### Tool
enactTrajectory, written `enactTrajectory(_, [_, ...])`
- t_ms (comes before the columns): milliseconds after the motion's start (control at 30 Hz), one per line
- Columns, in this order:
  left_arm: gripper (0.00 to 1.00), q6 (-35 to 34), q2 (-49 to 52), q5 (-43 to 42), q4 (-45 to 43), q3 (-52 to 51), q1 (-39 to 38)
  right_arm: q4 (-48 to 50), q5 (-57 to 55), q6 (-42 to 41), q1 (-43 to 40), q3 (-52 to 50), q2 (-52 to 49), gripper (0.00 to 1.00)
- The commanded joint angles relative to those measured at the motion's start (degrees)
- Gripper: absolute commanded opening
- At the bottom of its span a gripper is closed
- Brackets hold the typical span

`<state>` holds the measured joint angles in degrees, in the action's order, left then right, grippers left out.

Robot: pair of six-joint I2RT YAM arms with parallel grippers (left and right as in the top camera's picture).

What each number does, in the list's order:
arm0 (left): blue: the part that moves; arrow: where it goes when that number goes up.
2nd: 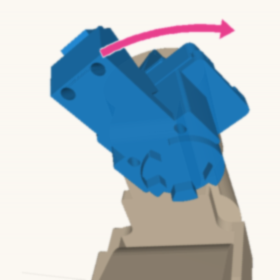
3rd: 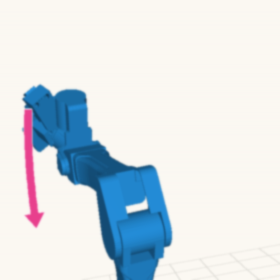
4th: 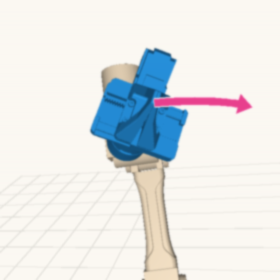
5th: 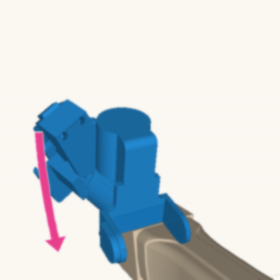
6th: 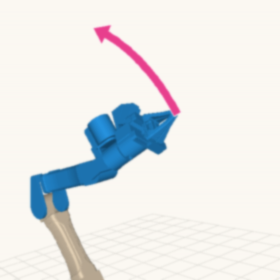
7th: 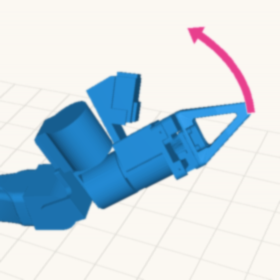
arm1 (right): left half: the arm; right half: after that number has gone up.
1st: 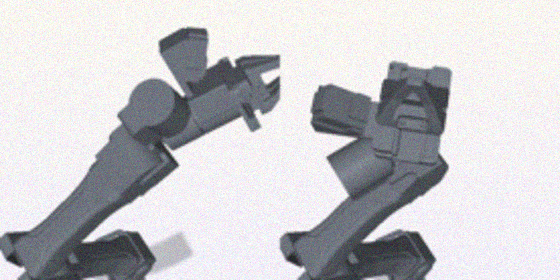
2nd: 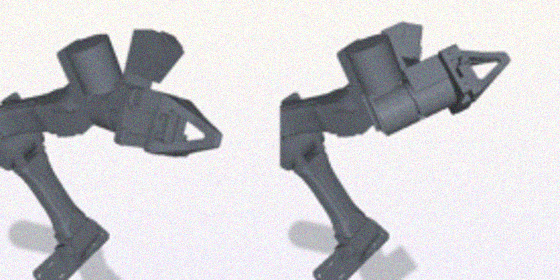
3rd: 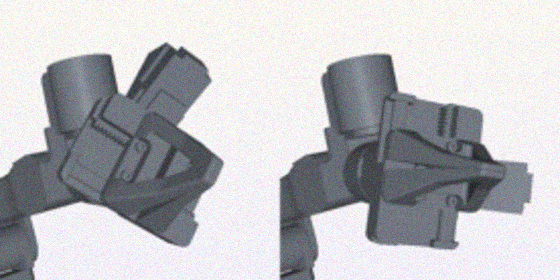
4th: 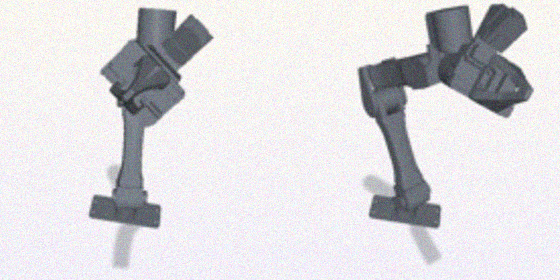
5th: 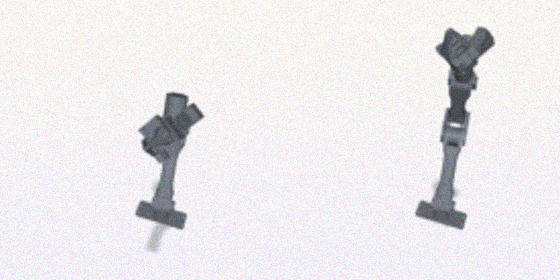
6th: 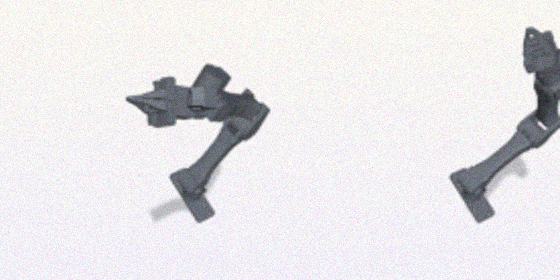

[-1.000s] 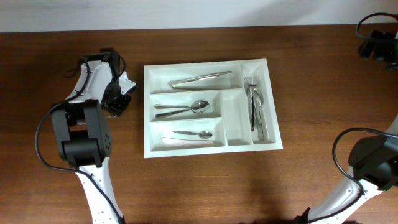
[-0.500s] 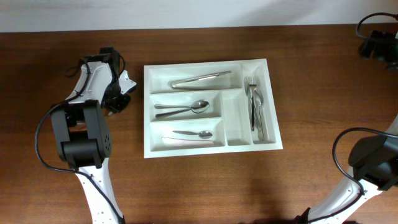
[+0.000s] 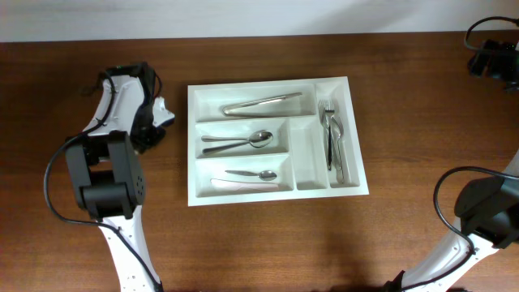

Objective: Pack container
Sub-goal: 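Carry the spoon into the tray's bottom-left compartment and release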

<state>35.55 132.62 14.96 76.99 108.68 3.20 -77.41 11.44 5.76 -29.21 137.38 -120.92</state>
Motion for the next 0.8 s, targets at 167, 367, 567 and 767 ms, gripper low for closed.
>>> enactTrajectory(167, [0.02, 14.47, -14.99, -10.62, 1.70, 10.03, -3.89, 0.04, -0.31, -0.50, -0.07, -0.24, 0.42, 0.99])
enactTrajectory(367, [0.02, 21.33, -21.59, -17.66, 0.98, 10.10, -12.22, 0.04, -0.31, -0.50, -0.07, -0.24, 0.42, 0.99])
enactTrajectory(567, [0.01, 17.38, -20.72, -21.22, 1.09, 9.77, -22.34, 0.04, -0.31, -0.48, -0.07, -0.24, 0.42, 0.98])
enactTrajectory(767, [0.01, 7.48, -17.44, -21.18, 1.07, 9.53, -31.91, 0.04, -0.31, -0.50, -0.07, -0.24, 0.42, 0.99])
